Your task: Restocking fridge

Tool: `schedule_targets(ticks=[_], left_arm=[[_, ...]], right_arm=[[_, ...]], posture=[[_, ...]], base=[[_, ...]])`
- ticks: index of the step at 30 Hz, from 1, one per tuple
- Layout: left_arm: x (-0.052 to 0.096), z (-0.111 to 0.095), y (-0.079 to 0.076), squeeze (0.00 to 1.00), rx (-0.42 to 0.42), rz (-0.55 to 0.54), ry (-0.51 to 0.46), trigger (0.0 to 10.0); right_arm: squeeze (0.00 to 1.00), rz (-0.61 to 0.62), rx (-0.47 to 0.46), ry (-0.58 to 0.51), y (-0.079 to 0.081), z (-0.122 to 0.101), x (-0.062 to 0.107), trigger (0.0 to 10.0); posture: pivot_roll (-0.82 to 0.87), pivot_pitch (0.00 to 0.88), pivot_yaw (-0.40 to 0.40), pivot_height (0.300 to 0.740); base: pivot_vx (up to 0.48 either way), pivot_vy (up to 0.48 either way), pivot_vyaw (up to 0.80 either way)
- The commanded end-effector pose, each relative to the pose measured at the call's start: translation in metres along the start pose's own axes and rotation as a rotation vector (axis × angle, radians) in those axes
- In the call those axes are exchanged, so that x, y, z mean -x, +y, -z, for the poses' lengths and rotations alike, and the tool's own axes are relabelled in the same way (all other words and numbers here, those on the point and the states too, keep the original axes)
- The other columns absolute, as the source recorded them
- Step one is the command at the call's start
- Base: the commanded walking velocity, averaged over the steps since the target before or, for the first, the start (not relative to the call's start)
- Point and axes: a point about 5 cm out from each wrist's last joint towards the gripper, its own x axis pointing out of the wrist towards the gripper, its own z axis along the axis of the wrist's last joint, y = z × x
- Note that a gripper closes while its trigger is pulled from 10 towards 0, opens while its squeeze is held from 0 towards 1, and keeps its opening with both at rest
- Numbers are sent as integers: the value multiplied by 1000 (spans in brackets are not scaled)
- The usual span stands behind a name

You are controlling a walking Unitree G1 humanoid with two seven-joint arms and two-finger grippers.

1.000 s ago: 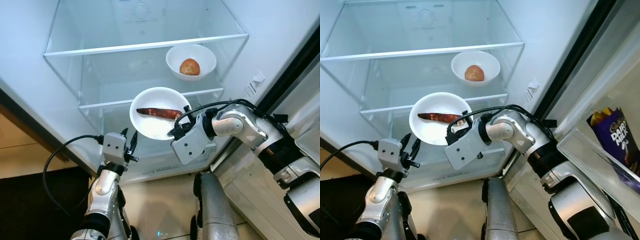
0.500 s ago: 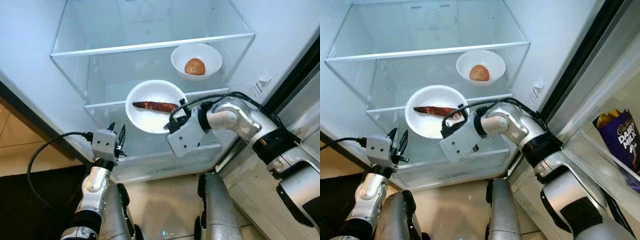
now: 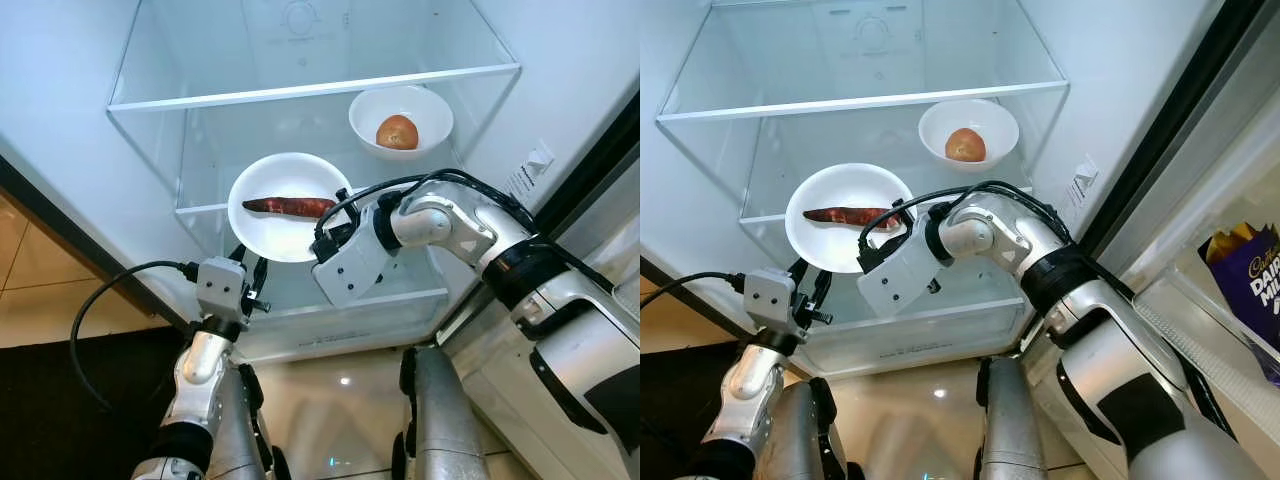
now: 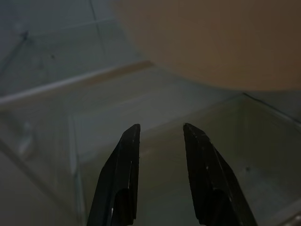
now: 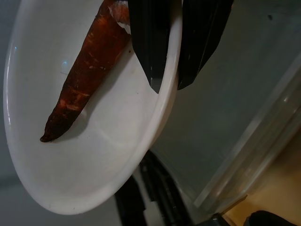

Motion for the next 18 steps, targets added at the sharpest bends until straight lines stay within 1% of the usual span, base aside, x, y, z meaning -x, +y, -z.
schedule_targets(ticks=[1, 6, 8, 9, 13, 14, 18], left_arm=[[6, 6, -7, 0, 25, 15, 28, 10000], [4, 7, -12, 0, 39, 24, 33, 10000], [4, 7, -13, 0, 40, 25, 33, 10000], [2, 5, -14, 0, 38, 33, 26, 10000], [2, 5, -15, 0, 38, 38, 25, 10000], [3, 6, -16, 0, 38, 40, 28, 10000], [3, 6, -19, 0, 39, 50, 26, 10000]], right_arm=[[0, 19, 63, -5, -16, -5, 0, 10000], [0, 35, 74, 18, -29, -6, -4, 10000], [0, 36, 73, 20, -30, -5, -5, 10000], [0, 41, 76, 34, -34, -4, -5, 10000], [0, 46, 86, 52, -38, -4, -7, 10000], [0, 55, 92, 68, -41, -4, -9, 10000], [0, 71, 88, 81, -46, -5, -13, 10000]], posture=[[37, 226, -2, 485], [35, 233, 1, 485], [36, 241, 6, 485], [38, 236, -1, 485], [34, 215, 2, 485], [37, 208, -1, 485], [36, 205, -1, 485]], base=[[0, 0, 0], [0, 0, 0], [0, 0, 0], [0, 0, 0], [0, 0, 0], [0, 0, 0], [0, 0, 0]])
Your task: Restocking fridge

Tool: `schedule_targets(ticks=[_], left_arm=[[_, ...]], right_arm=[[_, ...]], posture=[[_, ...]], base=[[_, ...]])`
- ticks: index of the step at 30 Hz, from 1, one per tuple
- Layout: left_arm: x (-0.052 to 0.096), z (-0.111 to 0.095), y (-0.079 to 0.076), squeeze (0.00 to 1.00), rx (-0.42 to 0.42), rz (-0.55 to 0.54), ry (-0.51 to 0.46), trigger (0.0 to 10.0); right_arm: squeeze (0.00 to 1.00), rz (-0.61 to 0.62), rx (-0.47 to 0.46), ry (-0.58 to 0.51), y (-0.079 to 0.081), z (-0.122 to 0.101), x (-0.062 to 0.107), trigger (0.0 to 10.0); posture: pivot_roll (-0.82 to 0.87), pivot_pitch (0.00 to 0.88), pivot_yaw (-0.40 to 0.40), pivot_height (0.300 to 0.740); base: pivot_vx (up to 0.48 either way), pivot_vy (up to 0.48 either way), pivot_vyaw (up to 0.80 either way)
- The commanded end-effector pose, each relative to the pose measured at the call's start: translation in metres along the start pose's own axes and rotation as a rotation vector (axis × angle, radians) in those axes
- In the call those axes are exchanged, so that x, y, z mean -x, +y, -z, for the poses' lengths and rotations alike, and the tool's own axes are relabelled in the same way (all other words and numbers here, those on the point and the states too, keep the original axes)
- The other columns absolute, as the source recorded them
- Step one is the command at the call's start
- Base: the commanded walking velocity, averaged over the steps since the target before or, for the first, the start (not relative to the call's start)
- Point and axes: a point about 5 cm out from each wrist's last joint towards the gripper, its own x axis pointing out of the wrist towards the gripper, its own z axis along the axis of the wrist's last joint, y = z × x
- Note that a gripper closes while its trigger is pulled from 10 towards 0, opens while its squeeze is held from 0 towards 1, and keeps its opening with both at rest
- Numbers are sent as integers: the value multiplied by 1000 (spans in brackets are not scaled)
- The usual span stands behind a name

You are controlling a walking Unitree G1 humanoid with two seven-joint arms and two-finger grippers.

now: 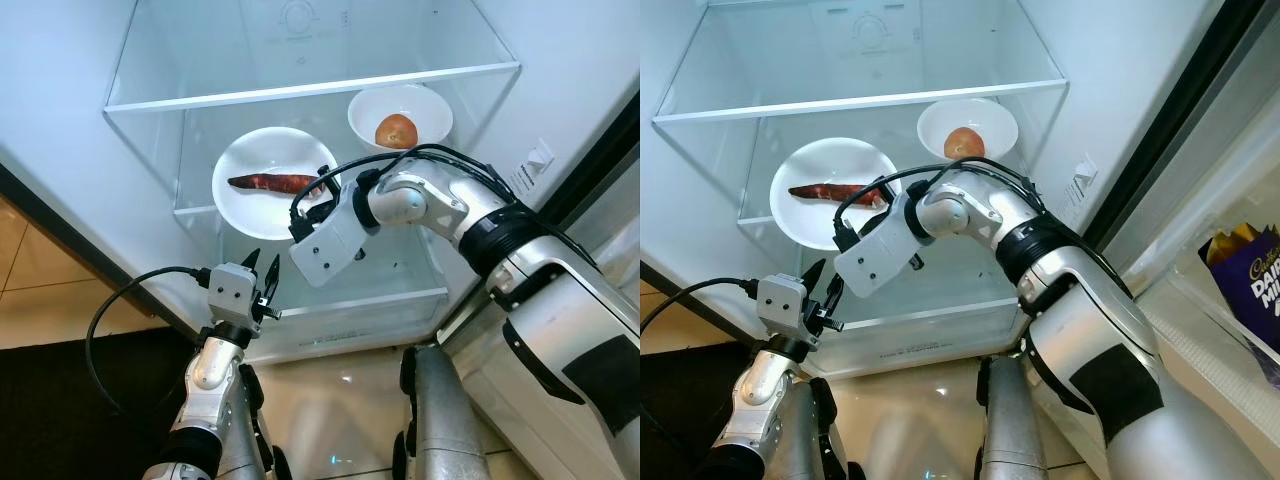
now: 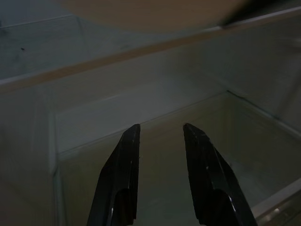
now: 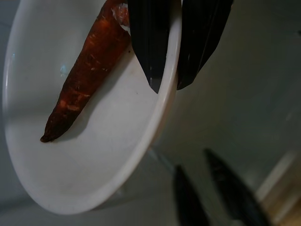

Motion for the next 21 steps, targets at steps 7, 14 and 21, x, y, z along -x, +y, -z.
schedule_targets(ticks=[7, 14, 21], left_arm=[[-1, 0, -16, 0, 15, 43, -5, 10000], [-5, -4, -20, 0, 22, 52, -23, 10000], [-10, -10, -24, 0, 27, 58, -52, 10000]], right_arm=[[0, 56, 17, 29, -18, -5, -6, 10000], [0, 92, 15, 29, -28, -10, -10, 10000], [0, 143, 14, 65, -36, -13, -16, 10000]], posture=[[30, 212, -17, 485], [26, 220, -26, 485], [28, 236, -38, 485]], base=[[0, 0, 0], [0, 0, 0], [0, 0, 0]])
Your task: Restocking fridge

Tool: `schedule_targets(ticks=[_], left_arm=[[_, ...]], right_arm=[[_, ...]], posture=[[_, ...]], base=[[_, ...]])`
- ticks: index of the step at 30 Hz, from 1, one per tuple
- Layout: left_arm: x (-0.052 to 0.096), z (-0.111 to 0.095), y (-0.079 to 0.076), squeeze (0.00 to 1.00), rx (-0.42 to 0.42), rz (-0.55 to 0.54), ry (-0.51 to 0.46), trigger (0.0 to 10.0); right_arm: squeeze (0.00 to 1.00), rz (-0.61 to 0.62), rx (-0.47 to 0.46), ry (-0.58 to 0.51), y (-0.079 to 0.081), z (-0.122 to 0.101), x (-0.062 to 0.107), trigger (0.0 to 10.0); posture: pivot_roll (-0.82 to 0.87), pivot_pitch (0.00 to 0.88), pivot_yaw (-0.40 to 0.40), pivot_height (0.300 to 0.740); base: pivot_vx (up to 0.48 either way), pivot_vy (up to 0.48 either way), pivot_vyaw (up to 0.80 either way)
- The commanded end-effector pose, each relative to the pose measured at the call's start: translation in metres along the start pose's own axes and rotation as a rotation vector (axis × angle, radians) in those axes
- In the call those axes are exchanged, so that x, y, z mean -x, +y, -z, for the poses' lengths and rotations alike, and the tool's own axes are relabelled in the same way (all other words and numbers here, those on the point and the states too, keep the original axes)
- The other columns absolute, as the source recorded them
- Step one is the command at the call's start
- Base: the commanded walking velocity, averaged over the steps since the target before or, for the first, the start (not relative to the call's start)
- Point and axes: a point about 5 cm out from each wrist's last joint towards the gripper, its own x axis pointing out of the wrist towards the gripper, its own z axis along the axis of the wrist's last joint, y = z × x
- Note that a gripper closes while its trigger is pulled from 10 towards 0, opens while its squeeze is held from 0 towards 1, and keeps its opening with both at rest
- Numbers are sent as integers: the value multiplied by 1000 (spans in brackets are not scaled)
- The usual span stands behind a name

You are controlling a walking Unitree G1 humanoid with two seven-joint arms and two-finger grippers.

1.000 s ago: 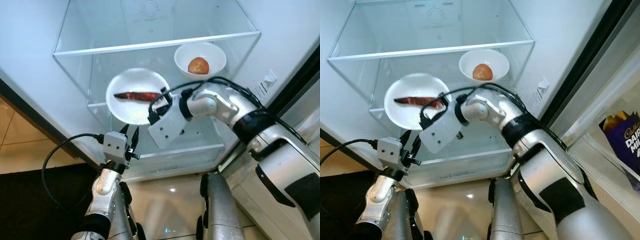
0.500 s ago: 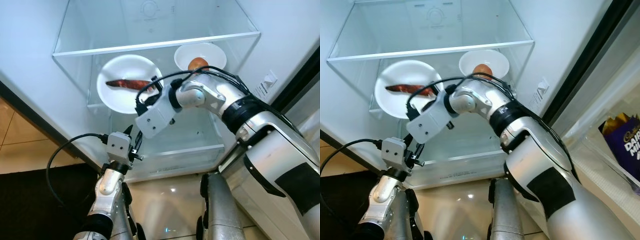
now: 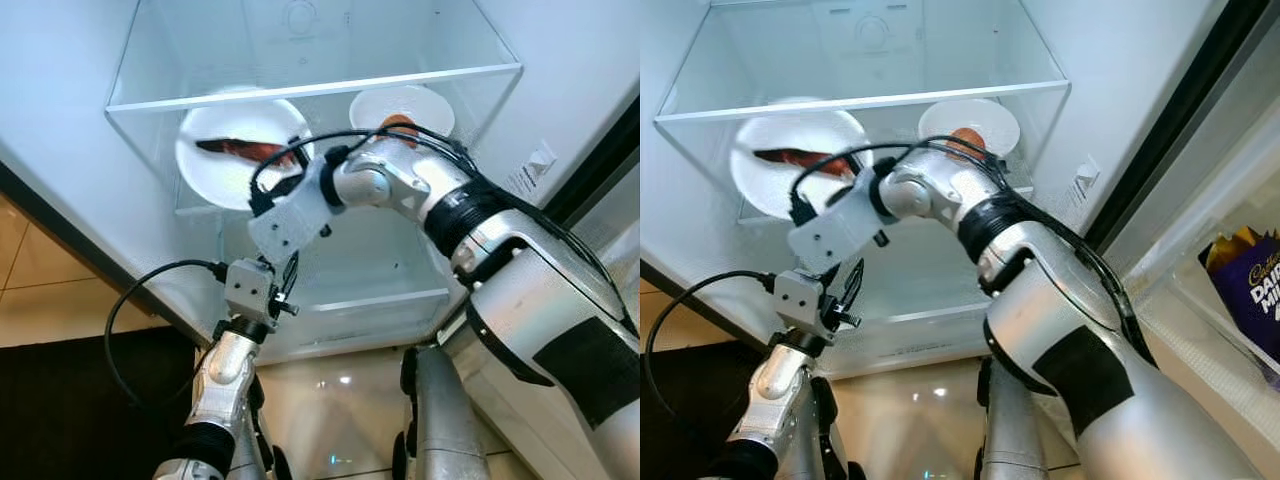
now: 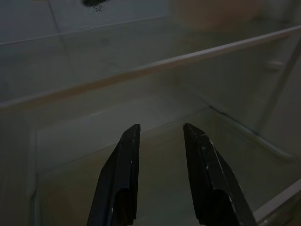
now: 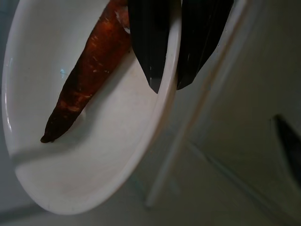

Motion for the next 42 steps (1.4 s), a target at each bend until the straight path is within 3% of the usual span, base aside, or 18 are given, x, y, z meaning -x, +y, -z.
schedule_targets(ticks=[1, 11, 18, 19, 20, 22, 25, 27, 29, 30, 34, 37, 39, 40, 41, 42], left_arm=[[2, 2, -5, 0, 9, 4, 12, 10000], [-2, -5, -7, 0, 14, 3, -19, 10000], [1, -5, -8, 0, 19, -6, -17, 10000], [2, -5, -9, 0, 20, -6, -16, 10000], [3, -5, -9, 0, 20, -6, -16, 10000], [6, -4, -10, 0, 24, -10, -8, 10000], [7, -3, -10, 0, 25, -10, -6, 10000], [7, -4, -11, 0, 26, -10, -6, 10000], [8, -4, -11, 0, 27, -10, -6, 10000], [8, -4, -11, 0, 27, -10, -7, 10000], [9, -4, -11, 0, 27, -11, -3, 10000], [9, -4, -10, 0, 27, -12, -1, 10000], [10, -3, -9, 0, 24, -15, 3, 10000], [11, -3, -9, 0, 23, -16, 4, 10000], [11, -3, -9, 0, 23, -16, 5, 10000], [11, -3, -9, 0, 23, -16, 5, 10000]], right_arm=[[0, 3, 13, 2, -1, -3, -3, 10000], [0, 31, -15, 30, -1, -3, -7, 10000], [24, 95, -29, 49, -11, -7, -10, 10000], [196, 101, -29, 51, -11, -7, -11, 10000], [196, 104, -29, 52, -11, -8, -11, 10000], [522, 118, -16, 62, -12, -8, -12, 10000], [522, 120, -11, 67, -11, -8, -12, 10000], [624, 120, -2, 75, -11, -7, -13, 10000], [624, 121, -1, 79, -11, -7, -13, 10000], [761, 123, 3, 84, -11, -7, -13, 10000], [690, 154, 35, 106, -14, -6, -12, 10000], [690, 160, 39, 109, -14, -5, -12, 10000], [522, 167, 52, 114, -16, -5, -12, 10000], [522, 169, 57, 116, -16, -5, -11, 10000], [365, 167, 58, 114, -17, -5, -11, 10000], [365, 167, 58, 114, -17, -5, -11, 10000]], posture=[[28, 236, -38, 485], [23, 261, -39, 485], [15, 282, -52, 485], [15, 288, -54, 485], [15, 289, -54, 485], [11, 298, -55, 485], [11, 298, -55, 485], [12, 304, -57, 485], [13, 306, -57, 485], [13, 306, -57, 485], [16, 305, -57, 485], [16, 305, -57, 485], [14, 299, -57, 485], [14, 299, -56, 485], [14, 299, -56, 485], [14, 299, -56, 485]], base=[[0, 0, 0], [0, 0, 0], [0, 0, 0], [0, 0, 0], [0, 0, 0], [0, 0, 0], [0, 0, 0], [0, 0, 0], [0, 0, 0], [0, 0, 0], [0, 0, 0], [0, 0, 0], [0, 0, 0], [0, 0, 0], [0, 0, 0], [0, 0, 0]])
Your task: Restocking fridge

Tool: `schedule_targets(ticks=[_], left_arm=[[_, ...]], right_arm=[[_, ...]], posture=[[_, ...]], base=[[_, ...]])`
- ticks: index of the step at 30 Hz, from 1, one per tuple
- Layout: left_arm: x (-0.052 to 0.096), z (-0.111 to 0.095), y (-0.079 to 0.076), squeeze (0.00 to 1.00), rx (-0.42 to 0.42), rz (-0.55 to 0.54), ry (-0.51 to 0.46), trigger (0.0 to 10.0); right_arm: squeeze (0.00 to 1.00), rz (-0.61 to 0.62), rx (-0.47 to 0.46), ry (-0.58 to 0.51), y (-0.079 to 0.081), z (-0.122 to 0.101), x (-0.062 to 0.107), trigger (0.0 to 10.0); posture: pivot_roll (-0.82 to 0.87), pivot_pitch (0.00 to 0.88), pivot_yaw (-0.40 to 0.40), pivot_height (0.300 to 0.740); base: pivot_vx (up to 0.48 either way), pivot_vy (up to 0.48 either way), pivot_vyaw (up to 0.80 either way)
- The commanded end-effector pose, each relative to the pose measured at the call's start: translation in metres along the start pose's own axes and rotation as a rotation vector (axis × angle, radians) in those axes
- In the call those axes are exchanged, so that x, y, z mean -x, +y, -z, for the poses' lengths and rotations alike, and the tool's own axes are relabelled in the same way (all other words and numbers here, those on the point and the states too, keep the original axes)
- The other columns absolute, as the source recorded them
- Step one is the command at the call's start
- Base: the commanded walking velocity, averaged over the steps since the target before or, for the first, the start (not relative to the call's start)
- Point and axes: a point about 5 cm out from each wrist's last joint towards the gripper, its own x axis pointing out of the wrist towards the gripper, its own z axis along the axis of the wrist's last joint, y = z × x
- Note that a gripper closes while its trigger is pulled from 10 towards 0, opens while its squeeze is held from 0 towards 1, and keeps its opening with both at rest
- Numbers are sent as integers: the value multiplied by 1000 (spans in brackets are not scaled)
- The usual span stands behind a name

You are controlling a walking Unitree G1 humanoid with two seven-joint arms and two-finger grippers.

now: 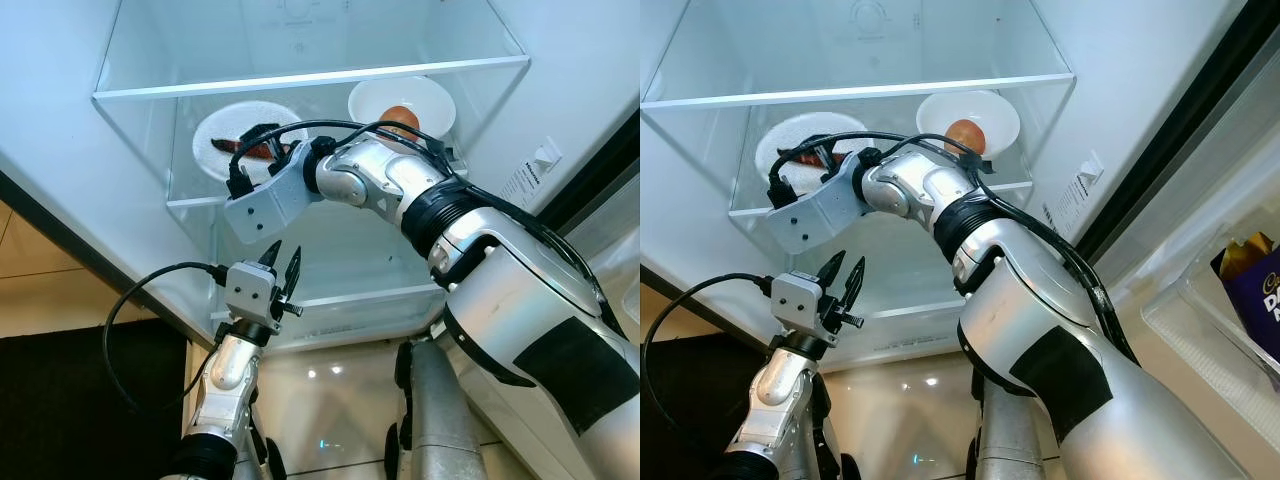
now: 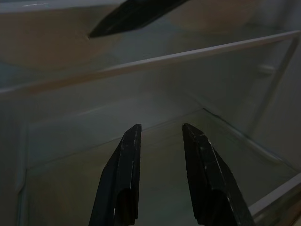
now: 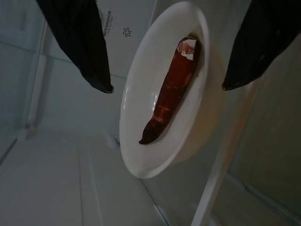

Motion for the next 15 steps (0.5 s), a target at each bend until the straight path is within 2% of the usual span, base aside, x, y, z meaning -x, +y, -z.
schedule_targets(ticks=[1, 2, 4, 5, 8, 14, 15], left_arm=[[6, 5, -2, 0, 9, -3, 31, 10000], [6, 5, -3, 0, 9, -2, 32, 10000], [6, 5, -3, 0, 9, -2, 32, 10000], [5, 5, -3, 0, 11, 0, 34, 10000], [5, 6, -4, 0, 11, 2, 35, 10000], [4, 6, -3, 0, 11, 1, 37, 10000], [4, 6, -3, 0, 11, 1, 37, 10000]], right_arm=[[259, 9, 22, -23, -7, -5, -1, 10000], [98, 0, 12, -31, -7, -6, 0, 10000], [98, 0, 12, -31, -7, -6, 0, 10000], [0, -42, -44, -69, -8, -6, 2, 10000], [0, -58, -79, -94, -11, -5, 4, 10000], [0, -68, -67, -102, -14, -4, 7, 10000], [0, -80, -51, -103, -13, -5, 6, 8275]], posture=[[12, 296, -56, 485], [10, 294, -54, 485], [10, 294, -54, 485], [5, 289, -54, 485], [3, 289, -55, 485], [1, 288, -55, 485], [-1, 286, -54, 485]], base=[[0, 0, 0], [0, 0, 0], [0, 0, 0], [0, 0, 0], [0, 0, 0], [0, 0, 0], [0, 0, 0]])
